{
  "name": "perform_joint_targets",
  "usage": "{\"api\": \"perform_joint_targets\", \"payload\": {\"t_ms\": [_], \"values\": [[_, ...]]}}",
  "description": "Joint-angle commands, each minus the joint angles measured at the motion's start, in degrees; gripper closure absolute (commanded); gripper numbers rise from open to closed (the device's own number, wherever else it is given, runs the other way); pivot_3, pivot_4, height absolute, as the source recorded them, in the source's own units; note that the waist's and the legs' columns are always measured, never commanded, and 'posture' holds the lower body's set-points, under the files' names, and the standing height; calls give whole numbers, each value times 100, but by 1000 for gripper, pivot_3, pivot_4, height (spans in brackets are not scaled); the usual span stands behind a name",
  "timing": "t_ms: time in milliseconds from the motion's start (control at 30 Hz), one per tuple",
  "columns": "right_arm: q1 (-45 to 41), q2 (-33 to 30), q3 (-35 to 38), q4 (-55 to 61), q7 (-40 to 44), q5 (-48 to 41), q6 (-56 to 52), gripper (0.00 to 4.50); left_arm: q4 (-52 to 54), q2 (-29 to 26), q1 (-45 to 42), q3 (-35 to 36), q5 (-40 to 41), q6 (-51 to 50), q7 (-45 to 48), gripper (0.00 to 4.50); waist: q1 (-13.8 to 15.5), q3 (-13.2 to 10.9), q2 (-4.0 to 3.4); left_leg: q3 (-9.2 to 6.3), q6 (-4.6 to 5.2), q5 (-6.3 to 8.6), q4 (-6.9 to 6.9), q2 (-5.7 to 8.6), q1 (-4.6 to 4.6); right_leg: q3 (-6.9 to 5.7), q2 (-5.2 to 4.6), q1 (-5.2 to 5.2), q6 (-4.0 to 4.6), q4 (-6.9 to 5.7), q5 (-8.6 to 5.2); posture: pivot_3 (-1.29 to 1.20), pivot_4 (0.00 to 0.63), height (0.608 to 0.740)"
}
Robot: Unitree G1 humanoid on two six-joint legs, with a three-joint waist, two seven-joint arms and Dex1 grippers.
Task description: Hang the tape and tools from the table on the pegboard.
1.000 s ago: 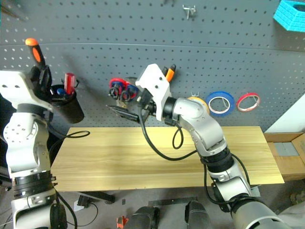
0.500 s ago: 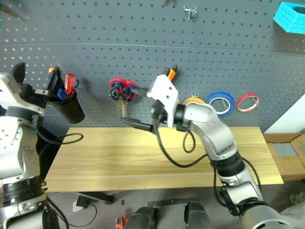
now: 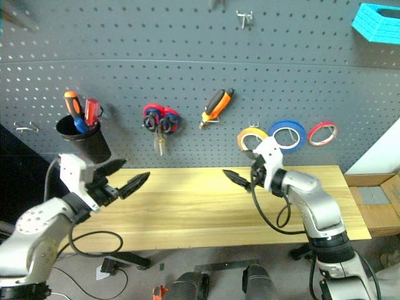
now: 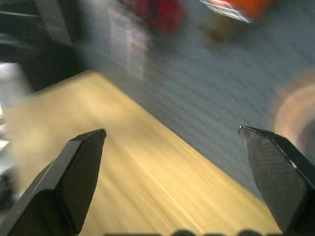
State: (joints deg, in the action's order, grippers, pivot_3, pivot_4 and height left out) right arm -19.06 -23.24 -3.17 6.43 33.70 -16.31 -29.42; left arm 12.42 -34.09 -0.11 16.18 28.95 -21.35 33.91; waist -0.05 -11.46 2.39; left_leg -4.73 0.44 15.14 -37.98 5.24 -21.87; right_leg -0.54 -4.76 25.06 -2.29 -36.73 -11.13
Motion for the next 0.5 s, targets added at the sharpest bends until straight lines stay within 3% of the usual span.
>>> {"api": "perform_joint_targets", "payload": {"t_ms": [33,233,500], "values": [[603,80,449,-338,-466,225,578,0,-441,398,130,27,-255,412,-226,75,-6,11,-8,2,-2,0,0,-1,-2,0,-1,2,0,-1,0,-67,137,740],[1405,141,746,-721,-763,350,920,0,-1282,551,518,249,-601,958,-274,75,-135,20,-23,17,7,5,4,-9,1,11,1,8,-1,-5,-1,-72,134,740],[1060,-143,1155,-1329,-695,334,1113,0,-1377,470,858,406,-705,1093,-301,75,-159,51,-36,20,15,2,-9,-7,17,9,-3,-19,-30,1,-17,-66,125,740]]}}
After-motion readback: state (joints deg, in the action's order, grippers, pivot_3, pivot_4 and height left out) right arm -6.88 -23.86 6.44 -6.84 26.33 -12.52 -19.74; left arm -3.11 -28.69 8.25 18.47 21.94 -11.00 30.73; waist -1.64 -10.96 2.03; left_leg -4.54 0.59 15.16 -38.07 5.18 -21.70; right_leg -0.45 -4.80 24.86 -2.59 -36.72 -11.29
